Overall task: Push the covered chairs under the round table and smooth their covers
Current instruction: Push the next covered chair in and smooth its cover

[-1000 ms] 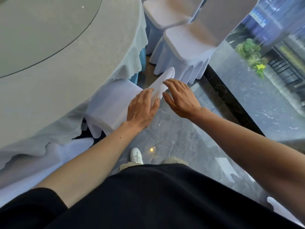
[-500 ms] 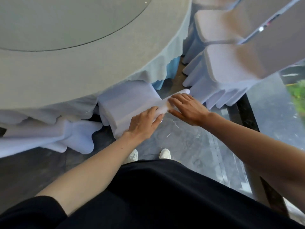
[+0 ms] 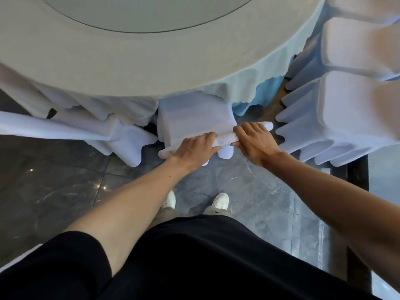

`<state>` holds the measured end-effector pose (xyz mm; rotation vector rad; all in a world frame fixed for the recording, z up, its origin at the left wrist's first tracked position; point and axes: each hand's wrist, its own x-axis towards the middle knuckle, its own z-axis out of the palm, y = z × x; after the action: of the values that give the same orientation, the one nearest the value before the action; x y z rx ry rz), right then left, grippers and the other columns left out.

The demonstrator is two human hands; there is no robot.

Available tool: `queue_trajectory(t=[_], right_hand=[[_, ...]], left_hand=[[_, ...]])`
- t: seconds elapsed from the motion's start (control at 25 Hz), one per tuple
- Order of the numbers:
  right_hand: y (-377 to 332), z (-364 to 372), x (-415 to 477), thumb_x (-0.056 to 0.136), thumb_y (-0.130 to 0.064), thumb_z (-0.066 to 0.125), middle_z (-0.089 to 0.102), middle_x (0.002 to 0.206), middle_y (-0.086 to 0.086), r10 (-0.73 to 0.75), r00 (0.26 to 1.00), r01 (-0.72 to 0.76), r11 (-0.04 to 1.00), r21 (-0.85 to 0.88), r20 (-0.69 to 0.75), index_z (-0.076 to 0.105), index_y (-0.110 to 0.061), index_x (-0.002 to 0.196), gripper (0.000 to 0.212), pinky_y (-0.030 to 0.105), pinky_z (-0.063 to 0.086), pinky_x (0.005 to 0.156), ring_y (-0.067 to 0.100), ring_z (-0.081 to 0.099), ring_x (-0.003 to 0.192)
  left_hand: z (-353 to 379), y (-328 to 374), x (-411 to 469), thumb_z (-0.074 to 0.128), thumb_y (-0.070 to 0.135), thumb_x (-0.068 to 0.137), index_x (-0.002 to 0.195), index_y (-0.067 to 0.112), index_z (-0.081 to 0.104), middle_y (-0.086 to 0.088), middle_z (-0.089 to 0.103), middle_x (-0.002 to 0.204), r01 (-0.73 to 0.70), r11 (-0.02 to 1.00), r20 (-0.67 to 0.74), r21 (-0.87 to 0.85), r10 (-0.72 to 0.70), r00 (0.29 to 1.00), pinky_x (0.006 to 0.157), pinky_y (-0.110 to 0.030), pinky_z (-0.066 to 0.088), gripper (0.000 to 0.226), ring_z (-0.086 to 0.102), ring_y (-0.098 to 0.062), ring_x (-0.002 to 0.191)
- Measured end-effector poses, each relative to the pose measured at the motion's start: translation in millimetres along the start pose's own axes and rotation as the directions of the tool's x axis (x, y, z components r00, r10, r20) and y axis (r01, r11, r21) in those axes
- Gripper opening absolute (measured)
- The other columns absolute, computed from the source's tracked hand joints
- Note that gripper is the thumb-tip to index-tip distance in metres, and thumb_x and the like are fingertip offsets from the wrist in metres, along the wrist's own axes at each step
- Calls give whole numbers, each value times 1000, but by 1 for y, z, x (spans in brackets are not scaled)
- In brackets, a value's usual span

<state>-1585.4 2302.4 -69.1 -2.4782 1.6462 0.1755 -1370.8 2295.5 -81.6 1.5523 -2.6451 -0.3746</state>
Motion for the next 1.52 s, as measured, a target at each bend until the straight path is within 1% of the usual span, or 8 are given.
queue_trajectory(t=[0.2, 0.44, 0.68, 0.84, 0.96, 1.08, 1.32, 1.52], right_hand=[[-60, 8, -6, 97, -46, 43, 56, 91, 12, 2, 996, -3, 1000, -8, -88, 54, -10, 109, 40, 43, 41, 73, 33, 50, 76], [-195, 26, -14, 98, -58, 12, 56, 91, 6, 39, 993, -36, 999, 30, -115, 55, -12, 101, 63, 42, 43, 71, 26, 47, 74], [-340, 34, -12, 97, -55, 22, 55, 95, 9, 137, 984, -111, 972, 206, -117, 54, -7, 105, 59, 42, 43, 71, 29, 49, 80], [-384, 38, -15, 96, -58, 28, 55, 96, 5, 151, 984, -113, 944, 309, -99, 50, -10, 106, 54, 39, 45, 73, 27, 52, 83], [-397, 44, -21, 95, -59, 33, 56, 96, 1, 195, 975, -145, 923, 357, -109, 50, -14, 108, 50, 33, 42, 71, 24, 54, 83], [-400, 46, -19, 96, -61, 31, 59, 96, -1, 212, 966, -142, 916, 374, -151, 51, -19, 110, 50, 31, 41, 68, 22, 57, 83], [-391, 50, -12, 95, -57, 22, 62, 81, -4, 255, 935, -165, 928, 334, -246, 56, -19, 96, 50, 27, 32, 52, 21, 59, 70], [-386, 57, -2, 98, -52, 25, 57, 61, -3, 249, 900, -150, 947, 283, -358, 61, -16, 78, 55, 25, 30, 44, 22, 56, 53]], left_hand=[[-14, -41, -48, 57, 41, 92, 112, 2, 58, -14, 69, 94, -104, 994, -76, -34, 101, 992, 57, -42, 47, 44, 66, -38, 77], [-32, -129, -138, 81, 30, 75, 94, 0, 66, -10, 70, 72, -351, 936, -188, 39, 352, 917, 39, -34, 47, 38, 67, -28, 56], [-47, -229, -218, 76, 32, 80, 95, 0, 65, -11, 68, 70, -462, 885, -178, 55, 464, 868, 41, -32, 45, 37, 64, -31, 54], [-46, -261, -252, 64, 41, 85, 95, 1, 65, -10, 66, 70, -519, 852, -169, 61, 522, 836, 43, -33, 47, 41, 63, -30, 55], [-46, -269, -269, 45, 51, 90, 105, 6, 62, -9, 68, 87, -464, 881, -120, -96, 452, 884, 62, -38, 49, 50, 64, -31, 72], [-44, -269, -275, 39, 57, 90, 109, 17, 59, -2, 68, 98, -309, 925, -45, -221, 307, 951, 79, -38, 47, 49, 61, -25, 86], [-39, -261, -267, 13, 55, 93, 79, 17, 66, -2, 70, 80, 50, 976, -16, -212, -55, 998, 80, -39, 41, 67, 60, -26, 79], [-30, -258, -263, 17, 36, 89, 76, 12, 72, -7, 73, 77, 166, 963, -55, -212, -182, 982, 81, -39, 38, 61, 62, -29, 78]])
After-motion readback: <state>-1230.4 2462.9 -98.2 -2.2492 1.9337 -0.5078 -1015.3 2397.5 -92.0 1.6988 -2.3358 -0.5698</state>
